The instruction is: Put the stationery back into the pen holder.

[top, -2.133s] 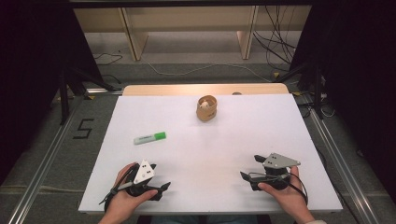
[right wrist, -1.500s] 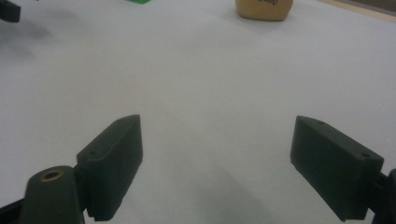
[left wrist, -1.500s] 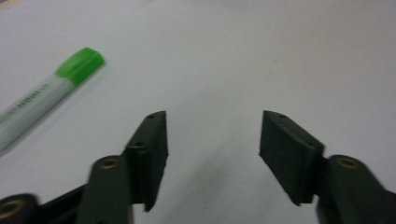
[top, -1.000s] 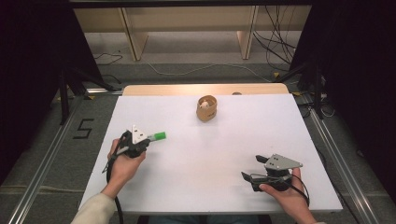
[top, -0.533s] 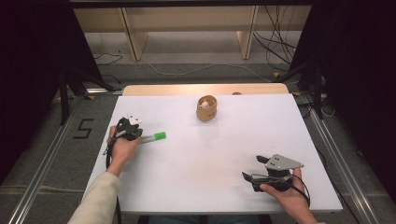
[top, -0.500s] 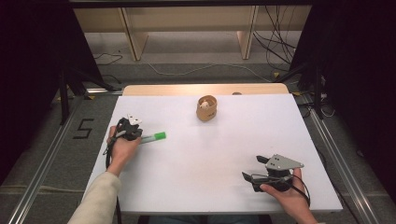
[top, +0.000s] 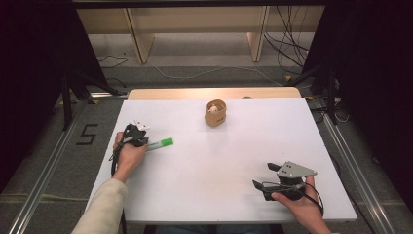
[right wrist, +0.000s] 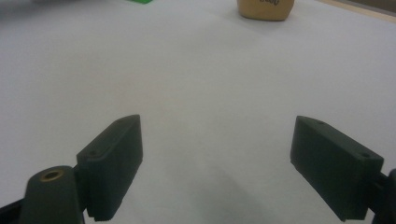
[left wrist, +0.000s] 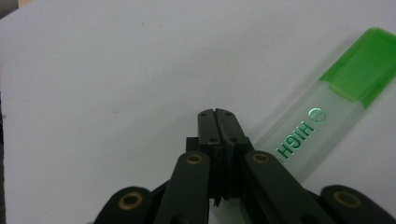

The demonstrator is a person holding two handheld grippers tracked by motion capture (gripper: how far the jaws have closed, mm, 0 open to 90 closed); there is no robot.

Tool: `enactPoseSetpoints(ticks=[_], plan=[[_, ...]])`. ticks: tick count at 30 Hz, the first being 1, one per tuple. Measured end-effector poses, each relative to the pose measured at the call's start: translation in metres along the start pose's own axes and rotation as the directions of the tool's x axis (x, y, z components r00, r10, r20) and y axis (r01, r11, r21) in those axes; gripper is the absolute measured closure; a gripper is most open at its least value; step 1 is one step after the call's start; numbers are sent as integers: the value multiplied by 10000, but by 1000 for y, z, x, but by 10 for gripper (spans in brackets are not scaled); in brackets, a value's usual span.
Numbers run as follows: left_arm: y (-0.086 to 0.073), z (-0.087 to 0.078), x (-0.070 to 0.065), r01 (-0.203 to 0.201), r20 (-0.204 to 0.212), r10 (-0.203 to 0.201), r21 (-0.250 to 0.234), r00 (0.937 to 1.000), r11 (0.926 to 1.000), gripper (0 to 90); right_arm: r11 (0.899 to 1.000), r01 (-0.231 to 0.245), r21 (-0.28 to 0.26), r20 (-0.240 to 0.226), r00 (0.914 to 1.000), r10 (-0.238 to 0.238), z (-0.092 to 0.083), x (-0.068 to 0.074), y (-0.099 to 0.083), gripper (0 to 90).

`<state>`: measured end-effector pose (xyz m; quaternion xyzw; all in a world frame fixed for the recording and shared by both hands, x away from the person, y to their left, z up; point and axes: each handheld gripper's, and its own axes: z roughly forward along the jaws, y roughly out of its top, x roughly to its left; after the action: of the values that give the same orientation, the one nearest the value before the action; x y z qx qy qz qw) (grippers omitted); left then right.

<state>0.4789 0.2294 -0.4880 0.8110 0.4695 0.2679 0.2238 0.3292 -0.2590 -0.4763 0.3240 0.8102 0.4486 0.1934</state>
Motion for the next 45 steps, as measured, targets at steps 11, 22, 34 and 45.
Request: enactPoseSetpoints(ticks=[11, 22, 34, 45], plan=[[-4, -15, -21, -669, 32, 669, 611, 9978, 9959, 900, 10000, -10, -66, -22, 10000, 10, -2, 2, 1, 178], [-11, -28, -38, -938, 162, 928, 803, 9956, 9923, 900, 9999, 49, -123, -26, 10000, -50, -3, 2, 2, 178], [-21, -43, -61, -1217, 623, 1178, 637, 9911, 9905, 900, 9999, 42, -127, -60, 10000, -43, -3, 3, 3, 178], [-23, -47, -69, -1041, 636, 1005, 568, 9929, 9929, 897, 9999, 59, -119, -63, 10000, -60, -3, 2, 3, 178]])
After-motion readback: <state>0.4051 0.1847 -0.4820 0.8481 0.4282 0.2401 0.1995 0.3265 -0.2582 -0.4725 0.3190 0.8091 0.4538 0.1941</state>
